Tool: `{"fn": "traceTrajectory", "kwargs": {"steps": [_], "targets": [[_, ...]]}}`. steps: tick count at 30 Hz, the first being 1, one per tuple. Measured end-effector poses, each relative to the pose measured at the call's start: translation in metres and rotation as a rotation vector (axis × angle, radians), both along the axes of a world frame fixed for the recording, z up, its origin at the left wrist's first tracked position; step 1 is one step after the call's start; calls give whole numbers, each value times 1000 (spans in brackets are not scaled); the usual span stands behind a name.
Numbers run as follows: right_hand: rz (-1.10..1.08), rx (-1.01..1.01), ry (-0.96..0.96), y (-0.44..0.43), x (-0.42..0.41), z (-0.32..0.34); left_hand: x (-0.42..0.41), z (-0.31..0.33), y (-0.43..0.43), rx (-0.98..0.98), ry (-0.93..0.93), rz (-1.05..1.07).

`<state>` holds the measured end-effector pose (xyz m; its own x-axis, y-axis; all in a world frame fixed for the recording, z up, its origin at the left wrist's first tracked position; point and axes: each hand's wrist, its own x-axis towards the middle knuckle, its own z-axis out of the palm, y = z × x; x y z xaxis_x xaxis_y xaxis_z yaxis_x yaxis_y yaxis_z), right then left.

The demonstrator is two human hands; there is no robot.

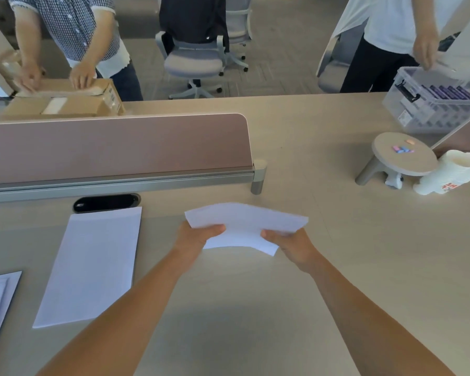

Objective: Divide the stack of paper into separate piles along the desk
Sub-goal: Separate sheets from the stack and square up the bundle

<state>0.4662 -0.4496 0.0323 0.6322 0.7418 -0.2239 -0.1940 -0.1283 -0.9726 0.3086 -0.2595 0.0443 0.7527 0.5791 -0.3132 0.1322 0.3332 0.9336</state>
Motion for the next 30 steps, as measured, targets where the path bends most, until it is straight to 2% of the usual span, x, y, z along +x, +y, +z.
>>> {"fn": "traceTrajectory", "kwargs": {"steps": [6, 10, 13, 16, 23, 27, 30], "targets": [[-61, 36, -17, -6, 0, 11, 1, 2, -4, 28, 5, -15], [-52, -3, 29, -8, -9, 5, 2, -5, -14, 20, 74, 3], [-88, 14, 46, -8, -10, 3, 4, -5, -16, 65, 97, 61], [-115, 23, 50, -11, -6, -1, 1, -4, -17, 106, 109, 19], [-221, -51, 26, -12, -10, -13, 7, -14, -31, 102, 119, 63], [-241, -41, 39, -18, -8, -18, 5, -21, -30, 80, 180, 85], [-239, -109, 30, -19, -13, -27, 5, -28, -34, 101, 264, 60]]}}
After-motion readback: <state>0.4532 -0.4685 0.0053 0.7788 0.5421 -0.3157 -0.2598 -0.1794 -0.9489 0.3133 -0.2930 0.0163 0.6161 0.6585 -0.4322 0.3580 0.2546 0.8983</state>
